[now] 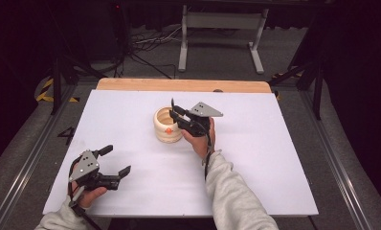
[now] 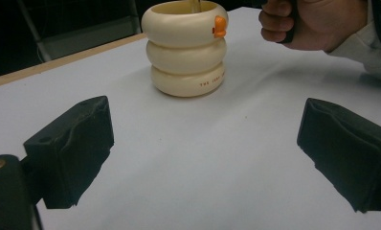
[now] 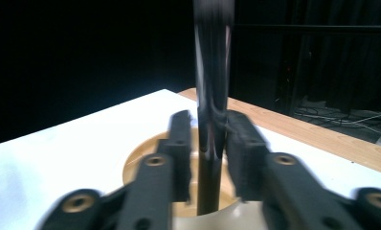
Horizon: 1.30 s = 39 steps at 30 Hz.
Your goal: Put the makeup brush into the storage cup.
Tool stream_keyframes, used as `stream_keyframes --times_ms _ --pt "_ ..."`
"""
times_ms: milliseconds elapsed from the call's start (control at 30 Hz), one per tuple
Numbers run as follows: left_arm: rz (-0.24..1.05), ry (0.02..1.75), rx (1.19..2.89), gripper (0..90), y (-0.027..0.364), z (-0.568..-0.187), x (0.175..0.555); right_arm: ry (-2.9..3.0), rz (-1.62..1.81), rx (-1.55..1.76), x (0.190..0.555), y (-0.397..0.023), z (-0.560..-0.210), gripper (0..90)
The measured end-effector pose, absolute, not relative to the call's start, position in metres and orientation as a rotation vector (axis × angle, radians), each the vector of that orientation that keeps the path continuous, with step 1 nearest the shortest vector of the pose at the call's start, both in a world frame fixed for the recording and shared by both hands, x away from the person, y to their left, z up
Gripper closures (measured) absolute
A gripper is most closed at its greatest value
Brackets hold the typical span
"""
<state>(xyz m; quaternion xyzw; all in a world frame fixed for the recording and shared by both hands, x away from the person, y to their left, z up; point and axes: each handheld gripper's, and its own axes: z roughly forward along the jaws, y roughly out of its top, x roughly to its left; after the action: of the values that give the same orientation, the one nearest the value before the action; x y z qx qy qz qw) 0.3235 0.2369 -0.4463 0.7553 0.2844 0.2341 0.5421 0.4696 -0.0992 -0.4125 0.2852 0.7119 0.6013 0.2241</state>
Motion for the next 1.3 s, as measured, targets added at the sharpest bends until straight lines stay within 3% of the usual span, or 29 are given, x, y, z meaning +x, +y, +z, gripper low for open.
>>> stream_keyframes --times_ms 200,767,1100,1300 --pt "0.553 0.677 1.794 6.0 0.237 -0.446 0.324 1.934 1.628 0.785 0.465 -0.108 -0.406 57.9" --pt "0.568 0.674 1.794 6.0 0.237 -0.446 0.324 1.894 1.511 0.666 0.445 -0.120 -0.379 38.5" --pt "0.575 0.676 1.794 5.9 0.237 -0.446 0.324 1.828 1.448 0.669 0.434 -0.130 -0.365 17.5" --pt "0.575 0.677 1.790 5.9 0.236 -0.445 0.323 1.816 1.396 0.670 0.428 -0.135 -0.361 13.1"
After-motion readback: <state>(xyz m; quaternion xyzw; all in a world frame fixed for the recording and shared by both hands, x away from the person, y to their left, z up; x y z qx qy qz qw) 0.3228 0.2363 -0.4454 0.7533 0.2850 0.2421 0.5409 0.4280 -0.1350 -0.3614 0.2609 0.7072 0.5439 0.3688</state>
